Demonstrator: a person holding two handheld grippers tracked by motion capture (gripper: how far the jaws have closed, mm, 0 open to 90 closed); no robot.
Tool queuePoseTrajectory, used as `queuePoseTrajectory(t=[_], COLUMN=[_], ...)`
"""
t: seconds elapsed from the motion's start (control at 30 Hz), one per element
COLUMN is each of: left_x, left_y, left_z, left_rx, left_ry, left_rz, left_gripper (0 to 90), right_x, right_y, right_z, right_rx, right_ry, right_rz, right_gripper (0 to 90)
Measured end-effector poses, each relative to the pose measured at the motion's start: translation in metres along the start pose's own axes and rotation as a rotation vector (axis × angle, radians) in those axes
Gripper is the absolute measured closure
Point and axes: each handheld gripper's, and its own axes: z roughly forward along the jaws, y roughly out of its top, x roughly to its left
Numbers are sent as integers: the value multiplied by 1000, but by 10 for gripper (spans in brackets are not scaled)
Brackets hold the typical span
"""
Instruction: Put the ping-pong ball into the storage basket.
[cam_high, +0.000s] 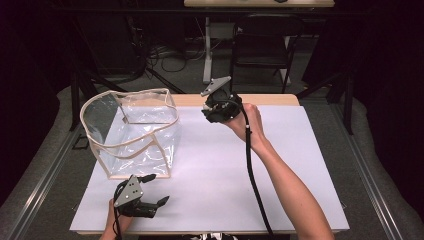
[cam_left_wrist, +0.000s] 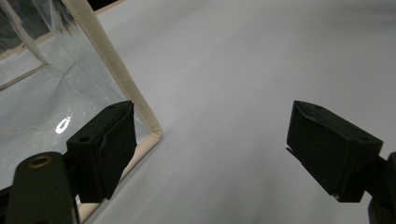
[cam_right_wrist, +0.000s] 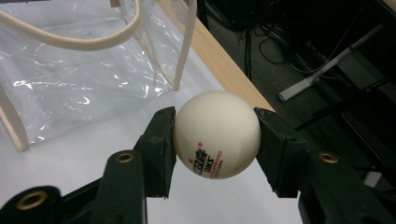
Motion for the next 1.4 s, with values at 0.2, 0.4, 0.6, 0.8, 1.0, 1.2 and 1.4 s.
queuePoseTrajectory(t=[0.2, 0.4, 0.6, 0.8, 1.0, 1.2, 1.4], left_x=[0, 0, 0, 0, 0, 0, 0], left_y=[0, 0, 0, 0, 0, 0, 0], left_z=[0, 1, 0, 1, 1, 1, 1], left_rx=[-1, -2, 0, 0, 0, 0, -1], left_ry=[-2, -1, 0, -1, -1, -2, -2], left_rz=[0, -1, -1, -1, -1, -1, -2], left_gripper=[162, 162, 162, 162, 162, 162, 162], right_x=[2, 3, 5, 7, 10, 13, 15], right_y=[3, 6, 10, 16, 22, 28, 32], right_z=[2, 3, 5, 6, 7, 9, 11], right_rx=[1, -1, -4, -15, -17, -20, -24], right_ry=[5, 4, 7, 11, 13, 14, 17], right_rz=[-5, -10, -17, -17, -27, -46, -48], right_gripper=[512, 512, 512, 512, 512, 512, 512])
